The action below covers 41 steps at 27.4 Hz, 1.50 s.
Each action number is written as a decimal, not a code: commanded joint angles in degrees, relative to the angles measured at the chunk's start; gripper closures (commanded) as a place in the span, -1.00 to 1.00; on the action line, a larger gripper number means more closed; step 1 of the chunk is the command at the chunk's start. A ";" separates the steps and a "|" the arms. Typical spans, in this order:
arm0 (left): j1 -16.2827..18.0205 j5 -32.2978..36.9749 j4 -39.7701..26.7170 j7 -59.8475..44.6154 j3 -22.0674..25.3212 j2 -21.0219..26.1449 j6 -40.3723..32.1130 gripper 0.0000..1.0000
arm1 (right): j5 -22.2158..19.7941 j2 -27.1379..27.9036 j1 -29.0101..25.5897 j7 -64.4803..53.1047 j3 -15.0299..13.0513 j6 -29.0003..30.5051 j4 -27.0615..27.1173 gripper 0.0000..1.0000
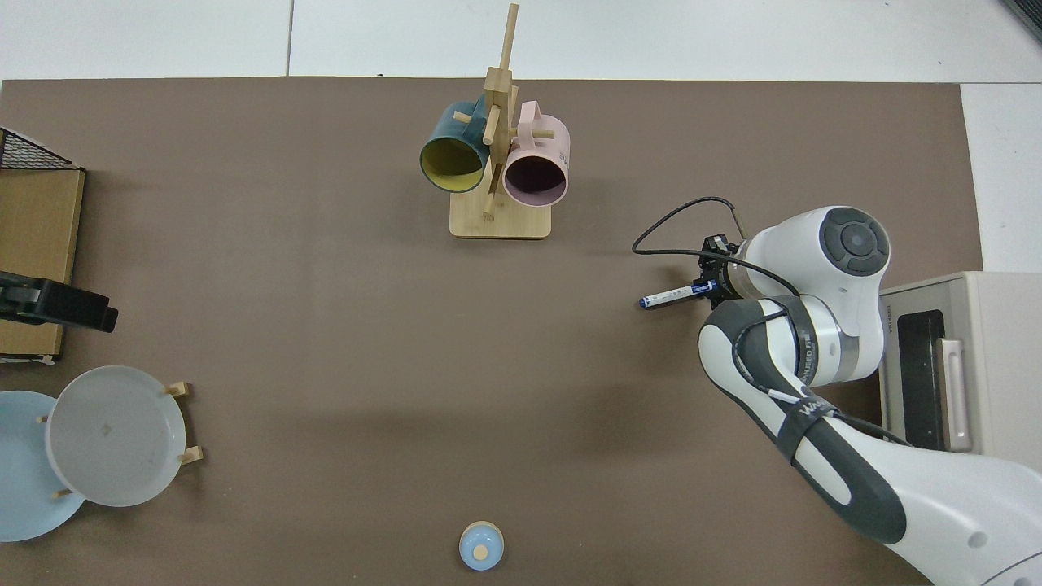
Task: Put markers into pen holder
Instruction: 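Lift the marker with the right gripper while the left gripper approaches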
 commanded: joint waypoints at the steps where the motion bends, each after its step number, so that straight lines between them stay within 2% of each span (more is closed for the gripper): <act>1: -0.38 -0.43 -1.27 -0.75 0.16 -1.33 -0.03 -1.00 | 0.45 -3.50 -0.13 -1.35 0.35 -8.09 3.77 1.00; 5: -0.47 -0.60 -1.27 -0.84 0.16 -1.32 0.14 -1.00 | 0.54 -5.62 1.62 -0.91 0.35 -15.47 7.55 1.00; 9: -0.38 -0.69 -1.18 0.04 0.07 -1.32 0.23 -1.00 | 0.80 -7.90 5.13 1.28 0.17 -19.26 9.31 1.00; 12: -0.47 -0.78 -1.18 0.04 -0.02 -1.50 0.32 -1.00 | 1.24 -10.01 5.84 3.92 0.43 -22.68 11.07 1.00; 16: -1.34 -0.78 -1.18 0.13 -0.19 -1.59 0.32 -1.00 | 6.41 -12.82 8.47 7.16 0.44 -24.89 11.34 1.00; 20: -1.43 -1.04 -1.62 1.44 -0.98 -1.59 1.10 -1.00 | 7.92 -13.35 13.91 17.69 0.44 -22.96 11.34 1.00; 25: -1.52 -2.54 -1.62 11.80 -2.83 -1.59 1.72 -1.00 | 8.71 -13.44 19.89 24.66 0.52 -19.45 11.34 1.00; 29: -1.52 -5.07 -1.53 13.83 -5.20 -1.59 1.72 -1.00 | 11.61 -12.48 23.50 25.19 0.70 -15.06 11.25 1.00; 32: -1.70 -6.49 -1.71 16.99 -7.22 -1.76 1.81 -0.98 | 12.23 -10.81 26.49 25.28 0.70 -12.68 11.34 1.00; 41: -1.87 -6.58 -3.90 30.78 -13.38 -2.47 10.33 -0.92 | 9.51 -9.66 29.57 25.37 0.61 -10.91 11.43 1.00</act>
